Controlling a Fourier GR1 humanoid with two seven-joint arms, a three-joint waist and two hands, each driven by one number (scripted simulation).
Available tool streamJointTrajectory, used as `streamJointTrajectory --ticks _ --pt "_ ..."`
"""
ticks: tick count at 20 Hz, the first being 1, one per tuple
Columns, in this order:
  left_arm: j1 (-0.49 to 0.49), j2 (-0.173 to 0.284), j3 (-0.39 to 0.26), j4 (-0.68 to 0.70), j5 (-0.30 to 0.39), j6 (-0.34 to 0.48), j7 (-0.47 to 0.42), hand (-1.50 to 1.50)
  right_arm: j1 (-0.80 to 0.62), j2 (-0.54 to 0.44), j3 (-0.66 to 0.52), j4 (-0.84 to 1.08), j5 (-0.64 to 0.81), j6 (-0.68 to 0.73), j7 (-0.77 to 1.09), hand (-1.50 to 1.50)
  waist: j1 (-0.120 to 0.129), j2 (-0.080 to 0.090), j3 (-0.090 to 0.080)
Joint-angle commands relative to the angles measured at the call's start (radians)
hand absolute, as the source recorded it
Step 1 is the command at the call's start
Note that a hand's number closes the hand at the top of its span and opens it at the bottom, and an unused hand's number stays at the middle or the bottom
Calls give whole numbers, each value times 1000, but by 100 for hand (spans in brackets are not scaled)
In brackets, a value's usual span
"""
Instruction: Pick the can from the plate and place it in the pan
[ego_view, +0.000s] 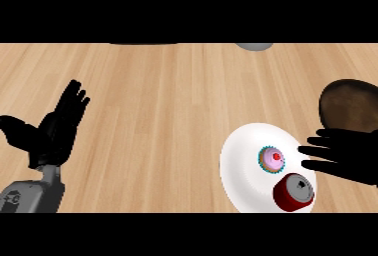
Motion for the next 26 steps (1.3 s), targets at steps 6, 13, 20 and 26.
streamJointTrajectory --ticks 6,13,20,26 --pt "65 -11 8 -112 -30 -8 58 0 106 85 -102 -162 94 80 80 -150 4 -1 0" --pt "-3 -27 41 -47 -49 -33 46 0 131 218 -45 -217 209 149 153 -150 7 1 0" --pt "-30 -30 83 -18 -18 -81 64 0 91 352 43 -172 356 195 230 -150 9 2 0" --pt "27 -57 75 -74 -60 -72 75 0 112 408 70 -103 458 159 135 -150 8 1 0"
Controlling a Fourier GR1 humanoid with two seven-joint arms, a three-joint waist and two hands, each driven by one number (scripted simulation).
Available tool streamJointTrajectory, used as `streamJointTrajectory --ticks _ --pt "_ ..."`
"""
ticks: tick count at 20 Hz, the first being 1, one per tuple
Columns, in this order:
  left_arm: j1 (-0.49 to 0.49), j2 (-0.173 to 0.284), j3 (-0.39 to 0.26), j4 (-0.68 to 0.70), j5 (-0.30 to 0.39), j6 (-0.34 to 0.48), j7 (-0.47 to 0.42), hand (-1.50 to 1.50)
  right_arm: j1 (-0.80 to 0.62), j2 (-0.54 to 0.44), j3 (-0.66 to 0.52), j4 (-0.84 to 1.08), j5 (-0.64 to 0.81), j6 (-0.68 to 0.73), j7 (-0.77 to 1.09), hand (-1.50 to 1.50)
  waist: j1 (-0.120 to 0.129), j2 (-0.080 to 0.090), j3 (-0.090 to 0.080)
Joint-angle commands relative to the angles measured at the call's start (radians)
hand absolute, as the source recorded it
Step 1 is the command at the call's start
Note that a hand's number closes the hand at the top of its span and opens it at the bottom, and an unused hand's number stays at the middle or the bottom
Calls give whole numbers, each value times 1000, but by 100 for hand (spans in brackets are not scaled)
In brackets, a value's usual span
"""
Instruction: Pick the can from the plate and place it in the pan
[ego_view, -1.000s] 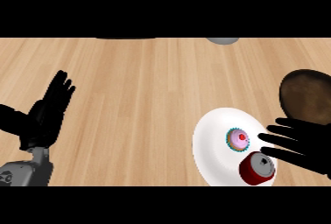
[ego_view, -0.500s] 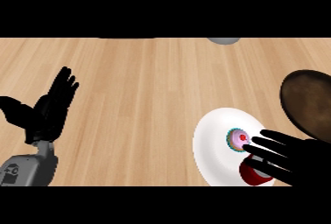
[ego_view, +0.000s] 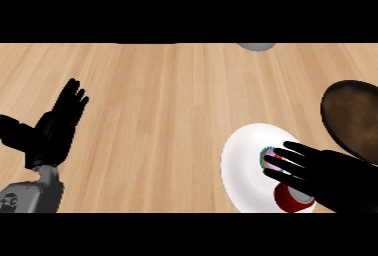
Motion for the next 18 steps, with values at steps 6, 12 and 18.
streamJointTrajectory --ticks 6,12,18 --pt "10 4 36 33 -21 -53 -39 0 -47 105 58 95 134 38 -44 -150 2 1 0" --pt "-19 -47 21 18 -53 -14 -10 0 -16 210 86 205 215 -66 -76 -150 0 0 0" --pt "21 -66 27 24 -51 -54 -41 0 16 236 93 213 260 -39 -83 -150 -2 0 0"
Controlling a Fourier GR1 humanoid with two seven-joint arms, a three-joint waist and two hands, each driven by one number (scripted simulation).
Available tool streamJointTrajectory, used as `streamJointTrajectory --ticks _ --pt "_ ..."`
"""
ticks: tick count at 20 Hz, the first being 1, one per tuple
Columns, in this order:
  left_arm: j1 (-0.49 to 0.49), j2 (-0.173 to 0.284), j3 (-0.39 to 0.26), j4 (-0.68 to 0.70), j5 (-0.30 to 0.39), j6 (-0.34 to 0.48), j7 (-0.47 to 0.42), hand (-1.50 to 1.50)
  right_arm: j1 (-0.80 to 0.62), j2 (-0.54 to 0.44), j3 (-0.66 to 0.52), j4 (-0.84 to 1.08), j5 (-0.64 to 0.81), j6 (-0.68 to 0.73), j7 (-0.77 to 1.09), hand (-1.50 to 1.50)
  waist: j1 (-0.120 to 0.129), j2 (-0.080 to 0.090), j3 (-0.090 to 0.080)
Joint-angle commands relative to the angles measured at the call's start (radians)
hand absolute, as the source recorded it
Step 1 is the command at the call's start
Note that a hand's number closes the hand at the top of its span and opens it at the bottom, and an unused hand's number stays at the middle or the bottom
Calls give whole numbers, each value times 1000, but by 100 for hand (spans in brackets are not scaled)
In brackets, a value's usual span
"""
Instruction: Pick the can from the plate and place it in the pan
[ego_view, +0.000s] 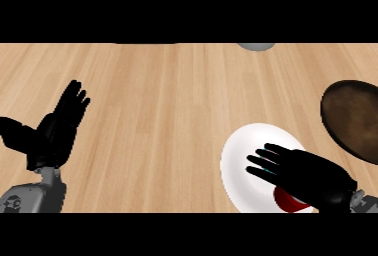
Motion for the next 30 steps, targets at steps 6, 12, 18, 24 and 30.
streamJointTrajectory --ticks 6,12,18,24,30 --pt "24 -30 -5 -45 -29 7 13 0 -17 61 56 51 65 -25 -91 150 2 0 0" --pt "39 -33 10 -15 -44 -13 -20 0 -8 122 51 143 93 -99 -151 150 2 0 0" --pt "-18 -47 22 32 -34 -24 -11 0 19 60 -73 81 17 -80 -235 150 -4 0 0" --pt "21 -6 65 7 -13 -44 -10 0 116 218 -227 49 24 -197 65 150 -20 -4 0" --pt "57 -15 54 3 -19 -51 -27 0 211 379 -299 -125 156 -331 405 150 -34 -11 -2"
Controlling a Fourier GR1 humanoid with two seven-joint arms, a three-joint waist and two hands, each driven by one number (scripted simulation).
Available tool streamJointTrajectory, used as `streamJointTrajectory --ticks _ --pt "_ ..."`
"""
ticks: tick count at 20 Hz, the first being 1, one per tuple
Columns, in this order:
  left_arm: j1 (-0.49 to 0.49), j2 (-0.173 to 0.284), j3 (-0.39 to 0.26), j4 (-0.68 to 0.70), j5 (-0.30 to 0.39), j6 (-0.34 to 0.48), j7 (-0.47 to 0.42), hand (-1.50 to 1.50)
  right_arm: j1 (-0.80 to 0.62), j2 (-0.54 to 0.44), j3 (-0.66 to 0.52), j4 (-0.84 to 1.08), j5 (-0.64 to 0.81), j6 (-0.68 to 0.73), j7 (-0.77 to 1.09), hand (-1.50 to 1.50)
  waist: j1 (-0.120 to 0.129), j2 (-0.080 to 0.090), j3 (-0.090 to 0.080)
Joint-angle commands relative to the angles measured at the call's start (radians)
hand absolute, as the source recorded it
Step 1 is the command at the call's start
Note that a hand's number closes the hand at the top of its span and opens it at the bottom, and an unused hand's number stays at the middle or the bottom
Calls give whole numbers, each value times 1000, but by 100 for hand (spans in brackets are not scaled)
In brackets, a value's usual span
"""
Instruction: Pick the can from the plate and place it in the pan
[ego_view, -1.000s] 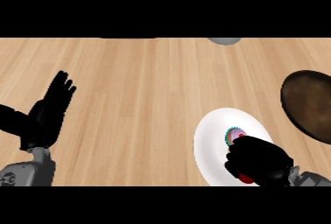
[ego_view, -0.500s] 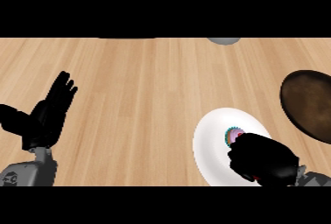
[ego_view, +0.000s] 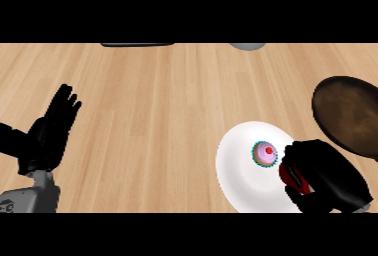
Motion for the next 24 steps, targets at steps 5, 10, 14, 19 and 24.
streamJointTrajectory --ticks 5,10,14,19,24 --pt "-64 1 -1 10 -9 17 36 0 -26 110 -35 -375 110 -13 276 150 16 3 -1" --pt "22 -20 -16 -11 -2 -22 -14 0 -122 117 -110 -503 39 230 385 150 38 7 -1" --pt "-16 -6 -3 16 -9 -35 -27 0 -155 121 -260 -427 -35 161 344 150 36 8 0" --pt "-75 -17 -3 -7 -12 7 52 0 -241 60 -507 -271 -138 86 282 150 36 9 1" --pt "-85 -16 -2 89 -30 -21 -25 0 -336 -60 -696 -23 -254 31 172 150 34 12 0"
